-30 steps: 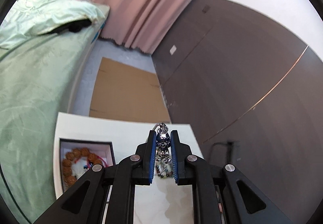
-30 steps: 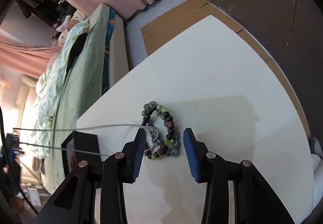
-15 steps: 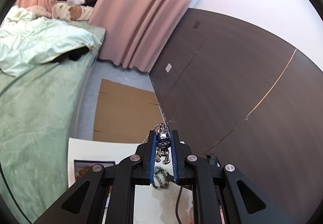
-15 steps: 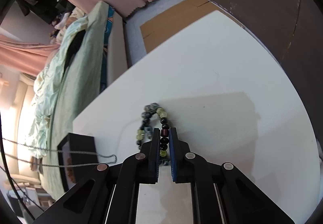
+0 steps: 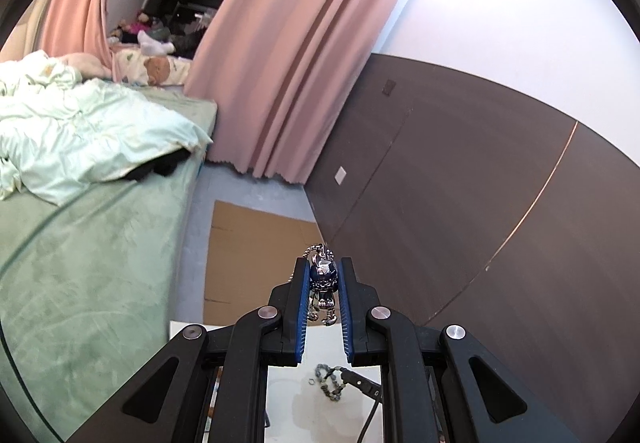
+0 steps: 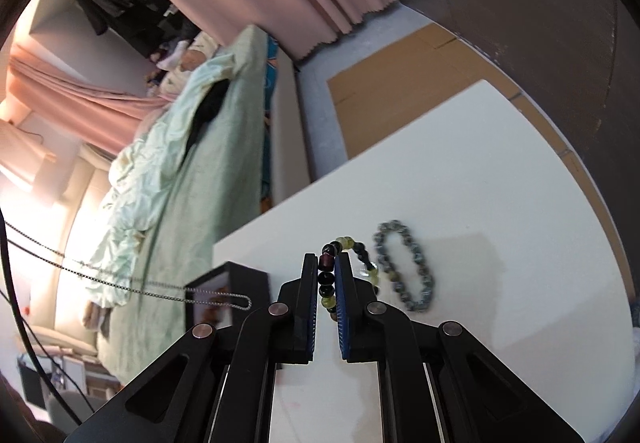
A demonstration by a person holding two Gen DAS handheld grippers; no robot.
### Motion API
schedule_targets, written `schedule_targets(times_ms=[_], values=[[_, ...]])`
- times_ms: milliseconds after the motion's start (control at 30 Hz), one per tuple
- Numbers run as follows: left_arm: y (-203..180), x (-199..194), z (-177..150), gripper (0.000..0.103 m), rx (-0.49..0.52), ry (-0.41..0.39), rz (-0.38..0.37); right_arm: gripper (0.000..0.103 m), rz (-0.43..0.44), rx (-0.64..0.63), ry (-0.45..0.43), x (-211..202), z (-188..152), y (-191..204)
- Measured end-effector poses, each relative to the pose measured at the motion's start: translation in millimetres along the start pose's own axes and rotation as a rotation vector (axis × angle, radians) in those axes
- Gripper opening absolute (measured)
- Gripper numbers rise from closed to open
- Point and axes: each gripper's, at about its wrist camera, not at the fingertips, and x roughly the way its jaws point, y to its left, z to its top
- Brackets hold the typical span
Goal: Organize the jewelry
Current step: 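Carry both items over the black box and open both tools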
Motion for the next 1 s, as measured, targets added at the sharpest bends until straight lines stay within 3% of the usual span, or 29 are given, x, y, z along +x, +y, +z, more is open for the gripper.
schedule_targets(times_ms=[467,1000], values=[[-1.0,-15.4,12.6,0.014,0.011,-0.028,0.016,0.010,0.061,-0.023,0.002,6.1,-1.8,19.9],[25.6,17.1,-14.4,0.014,-0.022,0.017,0.053,0.010,0.083,-0.037,0.007,9.2,-4.0,22.0]])
